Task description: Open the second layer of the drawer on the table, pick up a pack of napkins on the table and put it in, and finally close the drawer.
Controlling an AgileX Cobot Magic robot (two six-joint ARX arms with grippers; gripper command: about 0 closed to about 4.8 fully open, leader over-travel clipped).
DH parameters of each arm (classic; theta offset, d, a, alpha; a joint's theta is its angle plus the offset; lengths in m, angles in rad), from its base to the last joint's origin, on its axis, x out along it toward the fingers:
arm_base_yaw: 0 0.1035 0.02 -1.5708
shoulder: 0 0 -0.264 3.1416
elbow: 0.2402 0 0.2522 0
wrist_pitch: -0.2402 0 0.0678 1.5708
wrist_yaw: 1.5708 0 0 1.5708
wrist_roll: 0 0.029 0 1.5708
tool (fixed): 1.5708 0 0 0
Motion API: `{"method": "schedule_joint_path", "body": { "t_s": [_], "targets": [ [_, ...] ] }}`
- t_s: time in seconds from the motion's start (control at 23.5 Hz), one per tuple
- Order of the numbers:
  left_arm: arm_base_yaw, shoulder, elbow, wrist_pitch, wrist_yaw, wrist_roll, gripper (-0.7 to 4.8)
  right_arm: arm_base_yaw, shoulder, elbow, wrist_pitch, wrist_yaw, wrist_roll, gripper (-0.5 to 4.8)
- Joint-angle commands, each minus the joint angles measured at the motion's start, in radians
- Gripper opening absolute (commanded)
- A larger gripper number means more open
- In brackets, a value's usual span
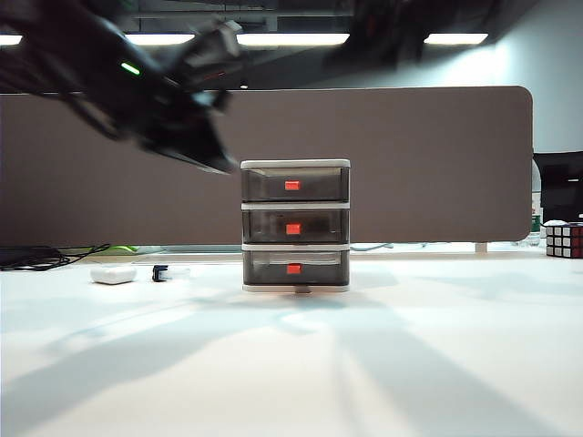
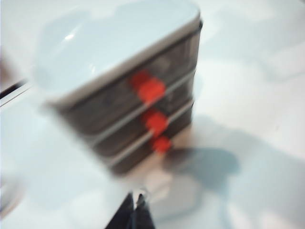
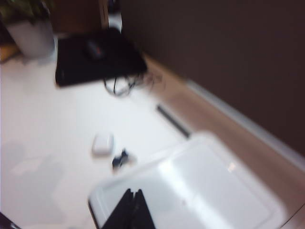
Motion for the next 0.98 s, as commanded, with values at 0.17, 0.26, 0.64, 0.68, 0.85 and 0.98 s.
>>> {"method": "schedule_joint_path", "body": {
  "t_s": [0.17, 0.26, 0.64, 0.68, 0.85, 0.98],
  "targets": [
    [0.001, -0.424, -0.261, -0.023, -0.089, 0.001, -0.06, 0.005, -0.315, -0.236, -0.093, 0.079, -0.023, -0.05],
    [0.001, -0.531, -0.324, -0.024, -0.104, -0.008, -0.06, 0.020, -0.409, -0.336, -0.085, 0.143, -0.003, -0.05],
    [-0.001, -0.904, -0.601, -0.018, -0.078, -0.256, -0.06, 0.032, -0.973, -0.902, -0.047, 0.297, 0.180, -0.05],
    [-0.002, -0.927, -0.614, -0.016, -0.080, -0.267, -0.06, 0.037, -1.031, -0.943, -0.048, 0.317, 0.185, -0.05],
    [-0.016, -1.075, -0.665, -0.019, -0.107, -0.264, -0.06, 0.042, -1.409, -1.117, -0.169, 0.444, 0.228, -0.05],
    [-0.016, -1.129, -0.698, -0.017, -0.144, -0.265, -0.06, 0.042, -1.583, -1.178, -0.201, 0.475, 0.245, -0.05]
  ]
}}
